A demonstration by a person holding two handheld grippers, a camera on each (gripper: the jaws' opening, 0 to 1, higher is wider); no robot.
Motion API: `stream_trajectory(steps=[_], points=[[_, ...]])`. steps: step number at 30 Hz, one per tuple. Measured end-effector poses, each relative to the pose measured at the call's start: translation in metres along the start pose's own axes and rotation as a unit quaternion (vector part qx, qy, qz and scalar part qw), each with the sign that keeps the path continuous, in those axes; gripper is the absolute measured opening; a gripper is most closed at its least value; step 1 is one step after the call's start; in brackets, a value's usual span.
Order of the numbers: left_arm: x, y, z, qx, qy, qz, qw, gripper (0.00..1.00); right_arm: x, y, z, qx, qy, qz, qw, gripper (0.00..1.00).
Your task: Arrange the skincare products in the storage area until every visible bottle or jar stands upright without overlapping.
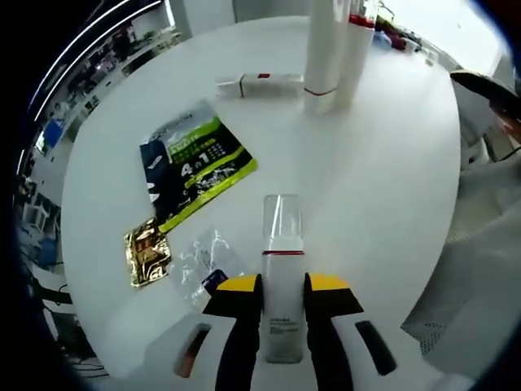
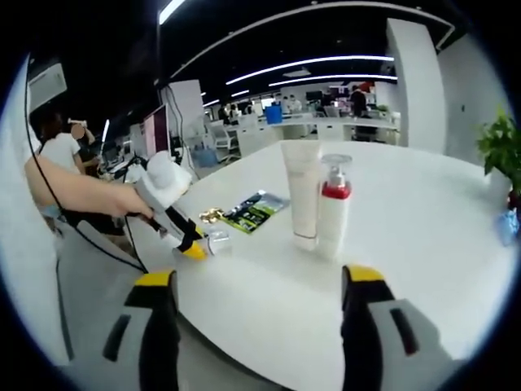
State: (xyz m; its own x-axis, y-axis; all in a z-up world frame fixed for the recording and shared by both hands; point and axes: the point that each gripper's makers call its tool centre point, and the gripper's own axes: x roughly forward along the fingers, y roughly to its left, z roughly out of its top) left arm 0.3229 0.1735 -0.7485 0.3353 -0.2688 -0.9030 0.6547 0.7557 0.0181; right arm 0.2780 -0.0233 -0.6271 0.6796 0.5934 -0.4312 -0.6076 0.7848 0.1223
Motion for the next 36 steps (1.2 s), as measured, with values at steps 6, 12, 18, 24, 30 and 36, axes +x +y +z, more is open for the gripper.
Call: stream_trajectory(steps=[6,12,18,24,30,36], points=[[0.000,0.003,0.002,-0.016,-0.019,0.011,0.9996,0.17,-0.001,0.000,0.000,0.002,-0.002,0.000,1.0000,0.83],[-0.006,0.001,-0.003,-0.035,-0.027,0.007,0.9990,0.17,-0.001,0.001,0.000,-0.003,-0.001,0.000,1.0000,0.83],[-0.017,-0.002,-0.001,-0.057,-0.051,0.004,0.9971,0.17,0.000,0.002,-0.001,-0.008,0.001,0.001,1.0000,0.83],[-0.029,-0.008,-0.001,-0.103,-0.084,-0.009,0.9911,0.17,0.000,0.004,-0.002,-0.011,0.004,0.003,0.9999,0.82],[-0.034,-0.011,-0.020,-0.131,-0.086,-0.013,0.9875,0.17,0.000,0.006,-0.003,-0.014,0.008,0.007,0.9998,0.82],[-0.053,-0.006,-0.008,-0.137,-0.117,-0.005,0.9836,0.17,0.000,0.008,-0.004,-0.018,0.008,0.010,0.9998,0.82]])
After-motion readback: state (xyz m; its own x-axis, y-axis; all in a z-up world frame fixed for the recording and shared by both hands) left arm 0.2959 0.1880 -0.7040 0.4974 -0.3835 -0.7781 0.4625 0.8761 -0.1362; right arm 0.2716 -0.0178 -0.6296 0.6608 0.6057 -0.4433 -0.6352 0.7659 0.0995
